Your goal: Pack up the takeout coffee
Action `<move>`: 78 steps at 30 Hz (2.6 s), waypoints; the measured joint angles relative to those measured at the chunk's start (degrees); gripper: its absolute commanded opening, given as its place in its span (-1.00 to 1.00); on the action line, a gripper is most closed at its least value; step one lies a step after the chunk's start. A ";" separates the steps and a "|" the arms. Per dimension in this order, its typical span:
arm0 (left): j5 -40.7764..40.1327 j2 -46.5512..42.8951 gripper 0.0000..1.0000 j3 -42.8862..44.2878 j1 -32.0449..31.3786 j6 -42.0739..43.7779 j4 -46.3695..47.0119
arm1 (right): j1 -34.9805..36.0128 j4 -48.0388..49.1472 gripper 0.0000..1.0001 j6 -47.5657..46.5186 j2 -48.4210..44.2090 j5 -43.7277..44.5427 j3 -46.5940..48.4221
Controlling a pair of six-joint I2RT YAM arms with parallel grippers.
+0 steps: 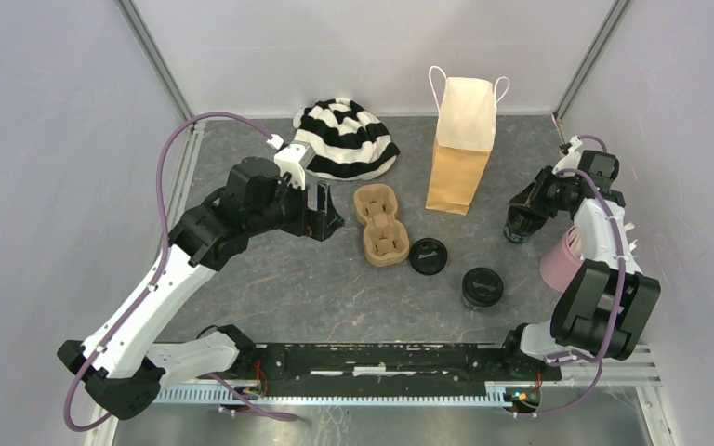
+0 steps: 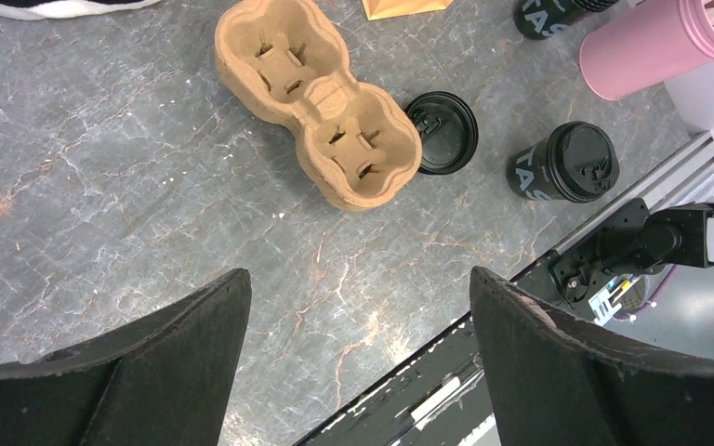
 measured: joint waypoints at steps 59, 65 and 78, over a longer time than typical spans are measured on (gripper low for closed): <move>1.64 -0.11 0.85 -0.52 0.26 0.00 0.42 | 18.25 -16.37 -0.58 -7.63 1.11 26.03 12.61; 1.68 -0.26 0.84 -0.55 0.26 0.00 0.42 | 18.45 -15.76 -0.43 -7.15 1.11 24.61 11.10; 1.84 -1.03 0.84 -0.90 0.26 0.00 0.42 | 18.45 -13.94 -0.28 -5.25 1.11 19.91 9.84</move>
